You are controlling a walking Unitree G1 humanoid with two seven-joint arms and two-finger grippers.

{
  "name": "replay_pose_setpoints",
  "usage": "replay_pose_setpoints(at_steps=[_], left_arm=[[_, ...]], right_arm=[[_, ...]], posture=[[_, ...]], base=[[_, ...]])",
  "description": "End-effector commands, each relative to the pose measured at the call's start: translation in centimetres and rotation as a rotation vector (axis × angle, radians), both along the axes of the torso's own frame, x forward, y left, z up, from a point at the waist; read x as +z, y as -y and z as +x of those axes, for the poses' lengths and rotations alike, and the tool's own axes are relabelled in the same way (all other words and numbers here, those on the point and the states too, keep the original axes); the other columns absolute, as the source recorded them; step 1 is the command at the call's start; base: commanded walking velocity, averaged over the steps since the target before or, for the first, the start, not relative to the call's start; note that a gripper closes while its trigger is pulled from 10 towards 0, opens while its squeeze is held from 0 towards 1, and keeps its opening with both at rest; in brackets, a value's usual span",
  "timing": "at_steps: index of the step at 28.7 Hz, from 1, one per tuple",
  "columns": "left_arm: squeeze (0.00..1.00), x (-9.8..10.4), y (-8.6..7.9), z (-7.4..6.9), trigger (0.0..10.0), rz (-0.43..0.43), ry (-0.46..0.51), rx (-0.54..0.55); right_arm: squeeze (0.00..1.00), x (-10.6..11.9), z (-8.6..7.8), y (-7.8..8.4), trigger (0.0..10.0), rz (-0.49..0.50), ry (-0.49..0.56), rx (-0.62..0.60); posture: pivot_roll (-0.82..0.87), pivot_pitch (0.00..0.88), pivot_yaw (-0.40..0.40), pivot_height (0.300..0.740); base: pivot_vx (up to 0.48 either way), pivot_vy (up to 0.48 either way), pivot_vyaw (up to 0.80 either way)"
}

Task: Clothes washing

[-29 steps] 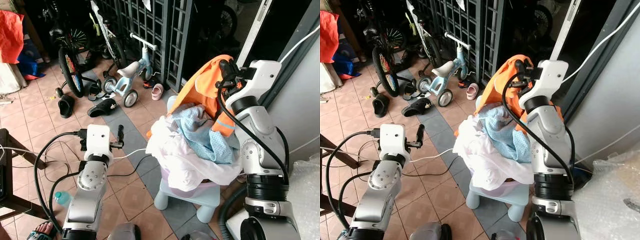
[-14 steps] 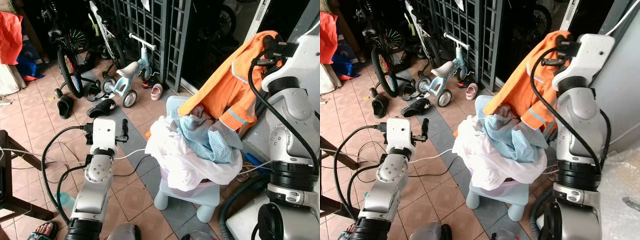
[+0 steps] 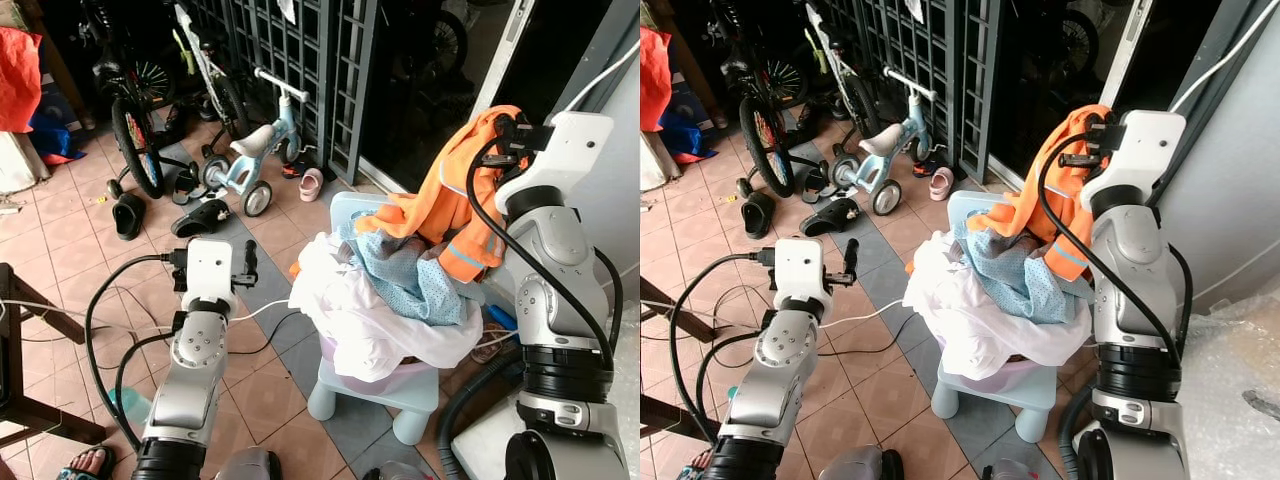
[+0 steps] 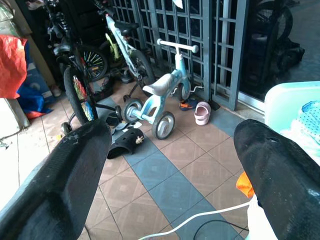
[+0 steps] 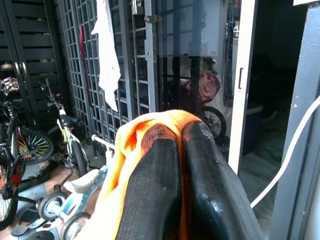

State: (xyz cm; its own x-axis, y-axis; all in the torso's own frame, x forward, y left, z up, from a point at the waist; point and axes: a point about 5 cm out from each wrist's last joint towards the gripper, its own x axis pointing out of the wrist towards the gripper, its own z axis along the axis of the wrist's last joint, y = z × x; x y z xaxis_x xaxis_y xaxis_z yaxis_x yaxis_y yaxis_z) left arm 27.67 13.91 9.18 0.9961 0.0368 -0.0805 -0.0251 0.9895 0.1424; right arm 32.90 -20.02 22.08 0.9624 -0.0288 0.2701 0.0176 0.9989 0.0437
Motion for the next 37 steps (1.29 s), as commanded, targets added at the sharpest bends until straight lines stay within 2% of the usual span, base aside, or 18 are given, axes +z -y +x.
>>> replay_pose_setpoints(at_steps=[1, 20, 23, 31, 37], left_arm=[[0.00, 0.1, -0.2, -0.1, 10.0, 0.018, 0.004, 0.006], [0.00, 0.1, -0.2, 0.0, 10.0, 0.018, 0.001, 0.002], [0.00, 0.1, -0.2, 0.0, 10.0, 0.019, 0.003, 0.002], [0.00, 0.3, -0.2, 0.0, 10.0, 0.006, 0.014, -0.008], [0.00, 0.4, -0.1, -0.2, 10.0, -0.016, 0.016, -0.041]], right_arm=[[0.00, 0.4, -0.2, -0.3, 10.0, -0.002, 0.017, 0.009], [0.00, 0.0, 0.0, -0.7, 10.0, -0.005, -0.002, 0.027], [0.00, -0.1, 0.1, -0.7, 10.0, 0.013, -0.013, 0.023], [0.00, 0.0, 0.2, -0.5, 10.0, 0.006, -0.009, 0.010], [0.00, 0.7, 0.4, 0.4, 10.0, -0.033, 0.019, -0.047]], posture=[[-0.05, 0.000, 0.028, 0.740], [-0.05, 0.000, 0.024, 0.740], [-0.05, 0.000, 0.025, 0.740], [-0.05, 0.000, 0.025, 0.740], [-0.05, 0.000, 0.022, 0.740]], base=[[-0.274, 0.000, 0.00], [-0.281, 0.000, 0.00], [0.000, 0.000, 0.00], [0.000, 0.000, -0.61], [0.000, 0.000, -0.77]])
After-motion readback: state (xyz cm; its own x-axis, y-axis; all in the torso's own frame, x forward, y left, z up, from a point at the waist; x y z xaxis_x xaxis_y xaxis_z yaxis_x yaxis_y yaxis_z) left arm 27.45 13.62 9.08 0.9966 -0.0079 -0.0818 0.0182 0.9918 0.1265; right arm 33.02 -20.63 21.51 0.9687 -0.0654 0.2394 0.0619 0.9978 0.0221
